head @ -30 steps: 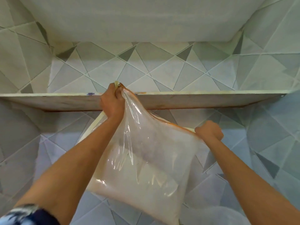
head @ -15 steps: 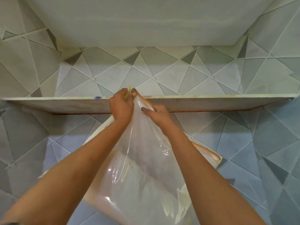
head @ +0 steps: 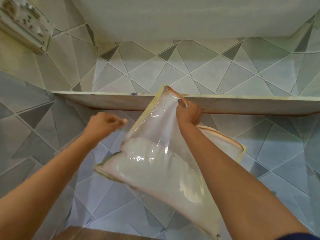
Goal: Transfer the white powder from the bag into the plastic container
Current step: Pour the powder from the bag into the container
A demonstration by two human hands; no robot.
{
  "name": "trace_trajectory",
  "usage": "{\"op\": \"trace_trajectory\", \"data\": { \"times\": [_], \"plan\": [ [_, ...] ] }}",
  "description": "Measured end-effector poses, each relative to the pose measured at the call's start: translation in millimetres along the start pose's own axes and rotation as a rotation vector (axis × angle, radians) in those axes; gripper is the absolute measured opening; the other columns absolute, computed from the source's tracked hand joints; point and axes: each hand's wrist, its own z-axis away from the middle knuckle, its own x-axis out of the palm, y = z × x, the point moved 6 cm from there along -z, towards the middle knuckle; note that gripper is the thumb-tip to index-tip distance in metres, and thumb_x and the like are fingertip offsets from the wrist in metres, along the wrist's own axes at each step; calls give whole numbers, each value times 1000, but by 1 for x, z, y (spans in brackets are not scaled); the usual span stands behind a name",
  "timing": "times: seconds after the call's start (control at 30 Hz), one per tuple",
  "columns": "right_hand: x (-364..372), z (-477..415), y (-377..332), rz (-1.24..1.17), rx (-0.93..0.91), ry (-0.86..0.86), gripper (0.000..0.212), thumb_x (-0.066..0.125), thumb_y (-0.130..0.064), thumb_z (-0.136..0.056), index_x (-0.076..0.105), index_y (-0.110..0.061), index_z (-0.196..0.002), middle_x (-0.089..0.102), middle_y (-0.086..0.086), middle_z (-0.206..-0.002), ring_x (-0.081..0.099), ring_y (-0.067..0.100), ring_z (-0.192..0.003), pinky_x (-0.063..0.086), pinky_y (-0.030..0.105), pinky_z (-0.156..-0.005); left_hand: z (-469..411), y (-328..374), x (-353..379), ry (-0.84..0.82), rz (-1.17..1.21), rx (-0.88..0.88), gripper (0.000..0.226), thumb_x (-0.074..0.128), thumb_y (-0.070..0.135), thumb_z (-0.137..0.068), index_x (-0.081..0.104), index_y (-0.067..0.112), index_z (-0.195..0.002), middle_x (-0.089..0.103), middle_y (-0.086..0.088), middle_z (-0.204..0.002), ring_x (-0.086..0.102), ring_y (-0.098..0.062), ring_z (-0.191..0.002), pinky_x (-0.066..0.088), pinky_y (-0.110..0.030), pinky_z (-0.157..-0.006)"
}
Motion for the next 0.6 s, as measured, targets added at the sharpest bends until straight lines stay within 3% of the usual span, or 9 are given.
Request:
{"op": "trace_trajectory", "data": {
  "times": [0.1,0.2,0.33,0.43,0.6],
  "plan": [
    [5,-3,-1,-12,7,12,31,56,-34,-89,70,-7,-95,70,17,-100,64,35,-94,40,31,-70,41,-52,32,-132,344,-251,47,59,55,-81,66,13,-103,66,-7,-98,60,-27,-93,46,-34,-79],
    [7,-6,-3,-13,5,48,33,56,-35,-89,70,-6,-95,69,17,-100,63,35,-96,45,35,-74,75,-85,62,-68,708,-486,40,44,48,-93,62,16,-107,64,-8,-100,60,-21,-88,49,-32,-74],
    [7,-10,-8,13,-56,86,28,55,-31,-90,69,-7,-89,69,17,-97,62,35,-93,37,29,-67,106,-95,95,84,1258,-538,23,42,30,-98,56,15,-108,63,-5,-98,60,-17,-88,49,-31,-82],
    [2,-12,-5,3,-79,118,29,55,-30,-90,69,-5,-89,69,18,-96,63,35,-91,35,28,-65,107,-89,107,201,1322,-555,24,44,24,-97,53,16,-118,63,-3,-104,59,-18,-96,47,-38,-93],
    [-12,-23,13,-50,-35,152,30,56,-35,-89,68,-8,-83,66,14,-85,62,29,-82,35,26,-65,86,-69,110,377,1406,-653,14,50,16,-95,54,17,-108,58,-7,-110,55,-23,-102,47,-41,-96]
  ]
}}
